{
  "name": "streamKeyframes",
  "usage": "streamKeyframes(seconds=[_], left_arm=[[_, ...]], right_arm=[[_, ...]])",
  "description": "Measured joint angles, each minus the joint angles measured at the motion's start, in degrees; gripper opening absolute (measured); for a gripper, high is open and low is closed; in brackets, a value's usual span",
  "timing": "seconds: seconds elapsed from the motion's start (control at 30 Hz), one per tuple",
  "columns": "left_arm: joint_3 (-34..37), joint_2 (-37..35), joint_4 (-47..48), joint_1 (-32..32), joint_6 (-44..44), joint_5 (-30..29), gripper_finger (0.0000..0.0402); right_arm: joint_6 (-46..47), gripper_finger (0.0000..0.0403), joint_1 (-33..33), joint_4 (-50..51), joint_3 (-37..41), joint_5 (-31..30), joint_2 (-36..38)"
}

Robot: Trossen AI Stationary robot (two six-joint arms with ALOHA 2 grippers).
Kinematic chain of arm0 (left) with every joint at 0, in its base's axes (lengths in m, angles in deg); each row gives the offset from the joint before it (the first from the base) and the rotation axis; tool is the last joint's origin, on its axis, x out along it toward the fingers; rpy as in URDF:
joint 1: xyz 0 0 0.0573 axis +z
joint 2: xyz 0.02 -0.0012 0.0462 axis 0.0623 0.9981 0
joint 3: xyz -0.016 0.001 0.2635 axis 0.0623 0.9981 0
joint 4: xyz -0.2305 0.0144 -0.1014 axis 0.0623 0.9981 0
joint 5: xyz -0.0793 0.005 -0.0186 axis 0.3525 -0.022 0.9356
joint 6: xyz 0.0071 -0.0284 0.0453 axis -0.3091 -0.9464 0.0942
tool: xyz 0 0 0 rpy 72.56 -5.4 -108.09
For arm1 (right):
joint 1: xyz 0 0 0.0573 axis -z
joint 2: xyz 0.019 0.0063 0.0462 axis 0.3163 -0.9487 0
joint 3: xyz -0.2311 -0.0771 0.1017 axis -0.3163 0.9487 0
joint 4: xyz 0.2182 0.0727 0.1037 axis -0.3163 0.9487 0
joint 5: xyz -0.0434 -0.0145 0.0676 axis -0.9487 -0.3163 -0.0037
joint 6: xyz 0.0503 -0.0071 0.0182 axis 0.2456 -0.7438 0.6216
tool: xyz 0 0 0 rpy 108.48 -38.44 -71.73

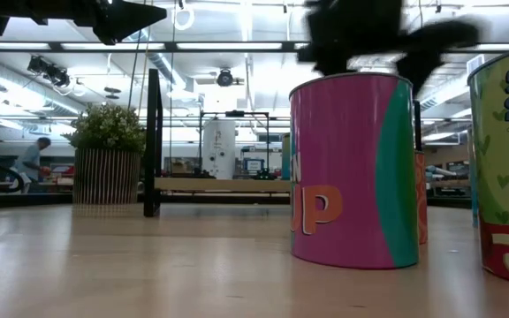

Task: Pick and place cans onto a shelf
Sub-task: Put the red can on the shelf aligned with the other blue can

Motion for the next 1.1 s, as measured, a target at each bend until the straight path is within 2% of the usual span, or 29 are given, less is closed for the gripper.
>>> streamKeyframes(seconds=[0.27,0.5,0.67,0.83,1.1], left_arm=[[0.0,0.0,0.9,0.0,0.0,0.0,0.0389],[0.0,0.0,0.9,0.0,0.1,0.0,0.0389],[0.0,0.0,0.9,0.0,0.1,0.0,0.0389],[0.0,0.0,0.9,0.0,0.1,0.0,0.0389],[0.0,0.0,0.8,0.0,0.1,0.0,0.0389]], right_arm=[[-8.6,0.0305,15.7,-4.4,0.0,3.6,0.2],[-13.7,0.0305,23.7,-6.8,0.1,8.5,0.2],[-12.8,0.0311,27.1,-8.7,0.1,10.6,0.2],[-12.0,0.0338,28.4,-8.7,0.1,11.5,0.2],[-12.4,0.0360,27.5,-8.7,0.1,8.4,0.1]])
